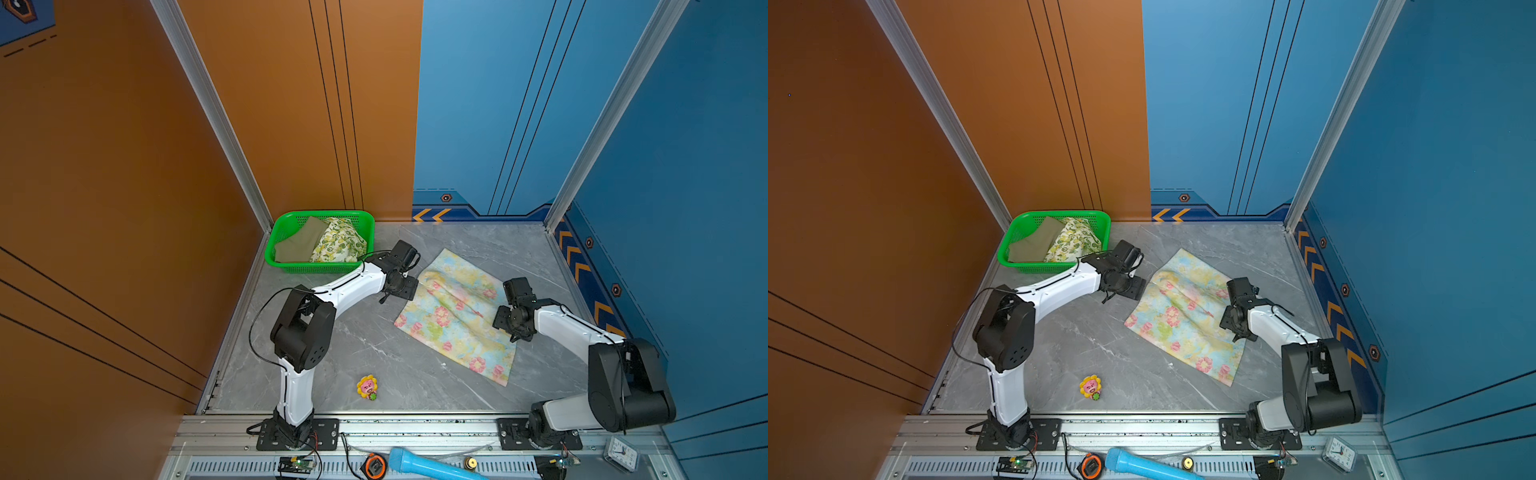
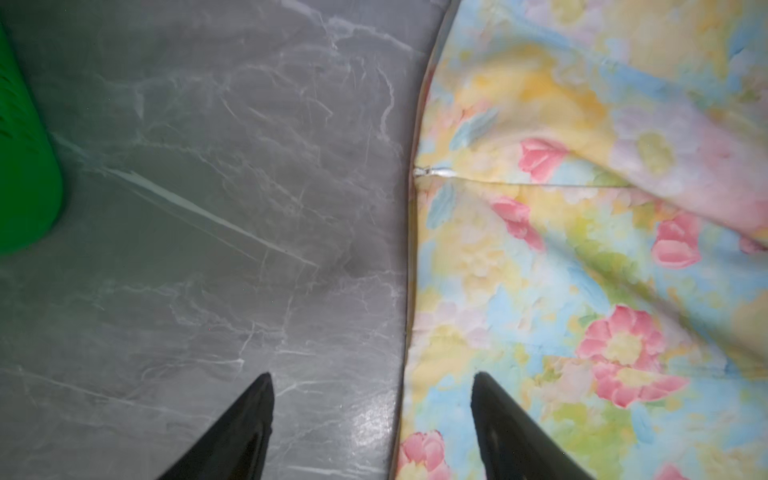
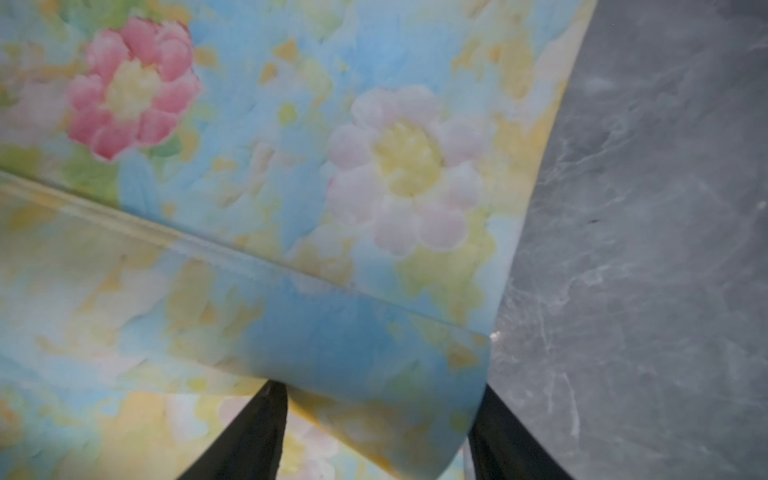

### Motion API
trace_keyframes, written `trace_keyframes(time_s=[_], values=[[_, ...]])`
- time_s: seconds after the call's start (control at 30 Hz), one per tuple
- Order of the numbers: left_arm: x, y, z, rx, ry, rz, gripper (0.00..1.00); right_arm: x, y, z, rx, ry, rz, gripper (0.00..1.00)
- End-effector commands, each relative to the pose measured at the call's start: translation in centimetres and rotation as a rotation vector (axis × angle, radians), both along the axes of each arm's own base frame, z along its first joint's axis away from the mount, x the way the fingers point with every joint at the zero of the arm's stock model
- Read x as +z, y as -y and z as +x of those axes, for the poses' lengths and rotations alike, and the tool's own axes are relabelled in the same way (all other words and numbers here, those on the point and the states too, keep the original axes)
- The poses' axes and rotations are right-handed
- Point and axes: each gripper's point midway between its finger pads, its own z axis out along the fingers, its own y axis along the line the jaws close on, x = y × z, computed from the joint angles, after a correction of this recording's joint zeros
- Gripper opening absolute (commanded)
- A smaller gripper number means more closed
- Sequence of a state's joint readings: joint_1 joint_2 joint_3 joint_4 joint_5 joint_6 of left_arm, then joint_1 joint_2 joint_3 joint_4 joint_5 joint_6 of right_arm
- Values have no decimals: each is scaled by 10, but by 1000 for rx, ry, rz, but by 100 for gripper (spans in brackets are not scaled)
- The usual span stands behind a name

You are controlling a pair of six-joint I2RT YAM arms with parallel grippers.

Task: Fold and stack the skirts
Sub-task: 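Grasp the pastel skirt's nearer corners with both grippers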

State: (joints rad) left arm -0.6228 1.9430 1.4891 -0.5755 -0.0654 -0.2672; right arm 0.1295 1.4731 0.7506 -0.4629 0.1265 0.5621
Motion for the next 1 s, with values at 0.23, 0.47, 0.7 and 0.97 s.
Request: trace_keyframes(time_s=[0.23, 0.47, 0.7, 0.97], values=[[8, -18, -24, 36, -29, -27, 76, 59, 16, 108, -6, 207, 8, 17], [-4, -21, -39, 38, -85, -38, 76, 84, 46, 115, -81, 248, -38, 74], [-21, -20, -65, 23, -157, -43, 75, 69, 25, 28, -84, 188, 17, 77], [-38, -10, -88, -1, -205, -53, 74, 32, -2, -69, -107, 96, 58, 77]])
